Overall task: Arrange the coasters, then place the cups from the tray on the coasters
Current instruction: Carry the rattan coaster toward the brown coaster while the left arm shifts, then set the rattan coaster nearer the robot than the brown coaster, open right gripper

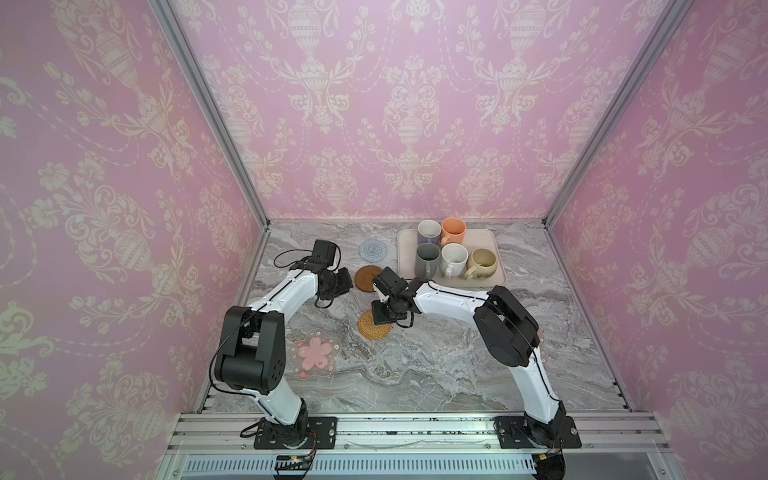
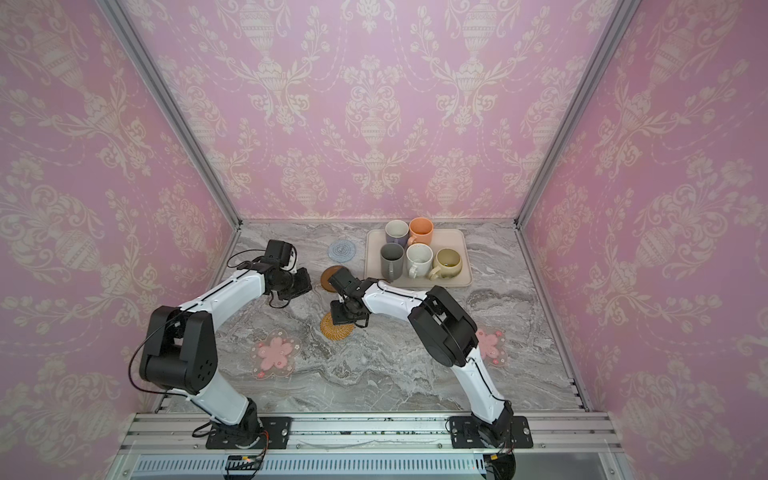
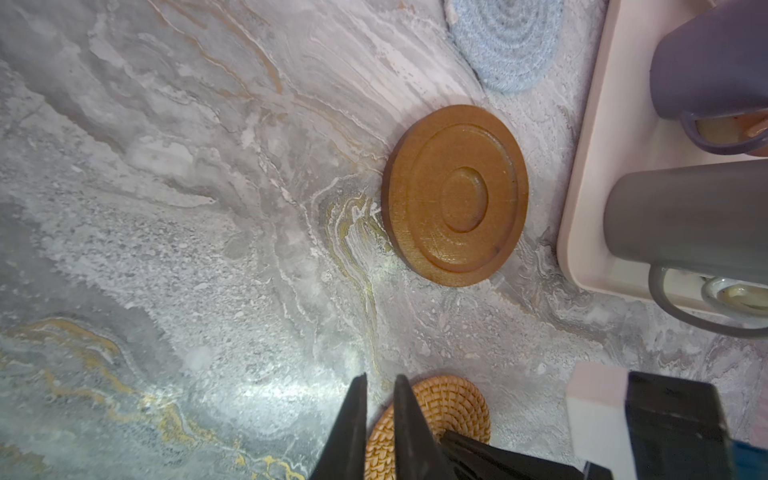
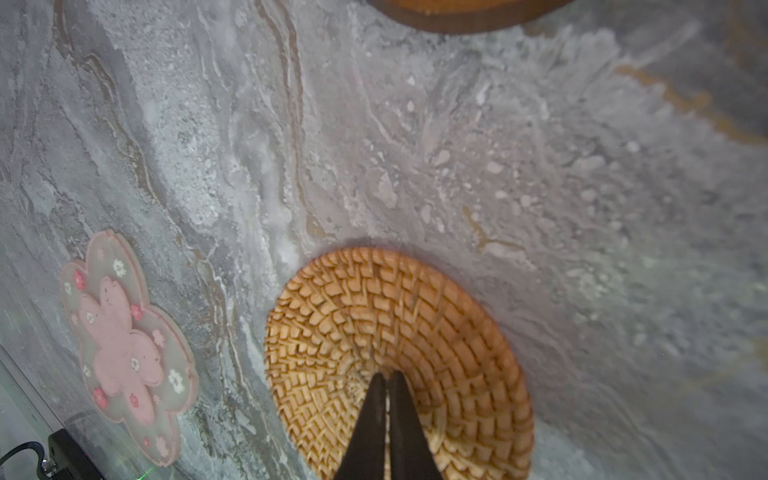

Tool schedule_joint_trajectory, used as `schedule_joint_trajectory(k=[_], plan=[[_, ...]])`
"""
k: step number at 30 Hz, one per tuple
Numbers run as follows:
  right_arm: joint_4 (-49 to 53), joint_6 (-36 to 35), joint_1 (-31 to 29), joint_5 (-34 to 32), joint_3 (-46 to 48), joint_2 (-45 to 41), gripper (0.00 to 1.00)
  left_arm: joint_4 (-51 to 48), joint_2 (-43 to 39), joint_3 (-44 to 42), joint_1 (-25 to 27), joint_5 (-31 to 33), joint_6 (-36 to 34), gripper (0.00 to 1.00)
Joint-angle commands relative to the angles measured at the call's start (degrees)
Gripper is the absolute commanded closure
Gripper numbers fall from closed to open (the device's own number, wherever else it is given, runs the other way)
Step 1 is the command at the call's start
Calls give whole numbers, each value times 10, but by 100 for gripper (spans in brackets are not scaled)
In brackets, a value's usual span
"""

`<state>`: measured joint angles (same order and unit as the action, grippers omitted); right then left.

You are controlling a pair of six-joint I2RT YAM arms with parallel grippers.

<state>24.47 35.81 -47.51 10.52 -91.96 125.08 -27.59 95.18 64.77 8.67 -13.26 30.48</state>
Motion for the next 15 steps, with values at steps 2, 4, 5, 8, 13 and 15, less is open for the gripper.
schedule_joint_trajectory(k=[2,4,5,8,13,15], plan=[[20,-5,11,-6,-24,23,93,3,19,26,-7,-15,-17,83],[15,-1,17,-2,-31,25,93,3,28,32,-7,-17,-17,83],[12,1,19,-2,-32,26,93,3,33,35,-7,-17,-17,83],[1,6,26,-2,-37,29,93,7,45,43,-7,-21,-16,84],[1,11,31,15,-56,39,93,13,58,52,-7,-26,-11,84],[-3,15,30,23,-50,35,92,13,63,58,-6,-27,-13,84]])
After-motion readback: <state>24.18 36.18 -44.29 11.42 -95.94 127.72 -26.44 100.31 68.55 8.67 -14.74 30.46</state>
